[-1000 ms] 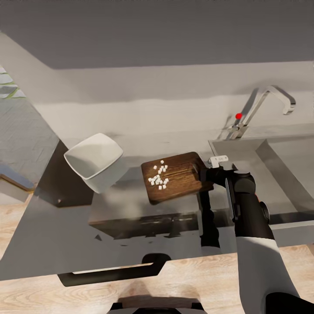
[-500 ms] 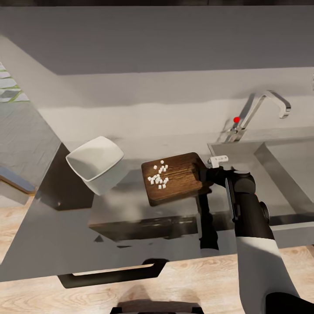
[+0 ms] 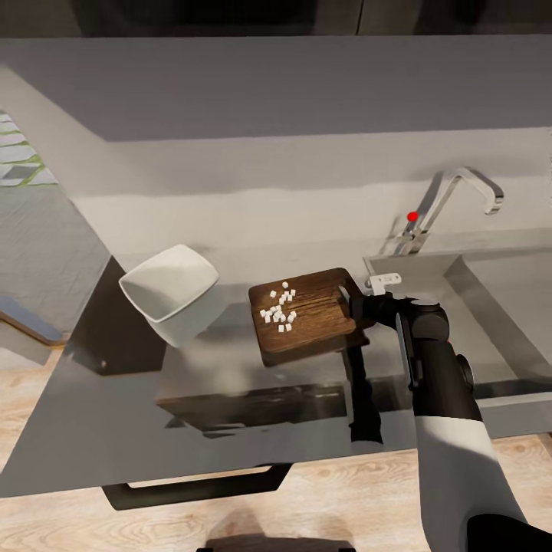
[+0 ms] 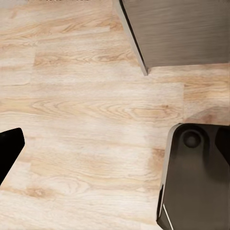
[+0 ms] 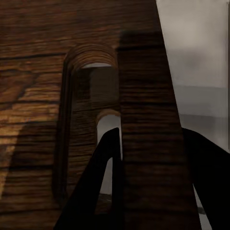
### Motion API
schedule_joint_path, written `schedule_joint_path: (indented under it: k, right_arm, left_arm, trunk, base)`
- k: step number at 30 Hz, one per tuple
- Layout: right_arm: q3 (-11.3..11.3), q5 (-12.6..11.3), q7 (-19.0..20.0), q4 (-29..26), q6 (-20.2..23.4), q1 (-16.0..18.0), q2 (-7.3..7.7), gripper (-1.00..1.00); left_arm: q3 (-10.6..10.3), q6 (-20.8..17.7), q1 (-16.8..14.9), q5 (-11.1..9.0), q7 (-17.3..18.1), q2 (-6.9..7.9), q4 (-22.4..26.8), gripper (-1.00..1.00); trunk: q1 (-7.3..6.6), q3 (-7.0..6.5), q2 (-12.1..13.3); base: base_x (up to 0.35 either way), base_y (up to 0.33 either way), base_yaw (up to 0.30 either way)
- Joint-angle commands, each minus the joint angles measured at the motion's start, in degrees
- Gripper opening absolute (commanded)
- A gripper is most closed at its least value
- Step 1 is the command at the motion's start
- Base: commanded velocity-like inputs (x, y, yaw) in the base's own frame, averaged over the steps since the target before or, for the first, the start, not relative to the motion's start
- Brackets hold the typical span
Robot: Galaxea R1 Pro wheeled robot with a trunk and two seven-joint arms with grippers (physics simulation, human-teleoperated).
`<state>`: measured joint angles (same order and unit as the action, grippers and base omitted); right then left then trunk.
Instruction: In the kitchen, take the Vidalia onion out of the sink, dice it on the chopping board with the paring knife, put the diced onion into the bowl on the countertop, then place both the paring knife and the chopping board into the sink.
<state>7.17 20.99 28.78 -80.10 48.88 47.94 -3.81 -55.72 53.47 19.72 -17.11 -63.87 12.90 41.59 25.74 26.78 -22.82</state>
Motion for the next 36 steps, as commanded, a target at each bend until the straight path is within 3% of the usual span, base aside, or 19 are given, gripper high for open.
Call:
schedule_joint_path:
  k: [1,36]
  right_arm:
    - [0.1,0.5,0.6,-0.1,0.2,0.0,-0.06,-1.0]
    - [0.1,0.5,0.6,-0.1,0.2,0.0,-0.06,-1.0]
  left_arm:
    - [-0.3,0.0,0.0,-0.1,-0.4,0.07,0.2,1.0]
    - [-0.3,0.0,0.0,-0.1,-0.4,0.09,0.2,1.0]
  trunk:
    - [0.04,-0.01,-0.1]
    - [0.04,-3.16,-0.1]
  base:
    - [0.0,0.0,0.0]
    - [0.0,0.0,0.0]
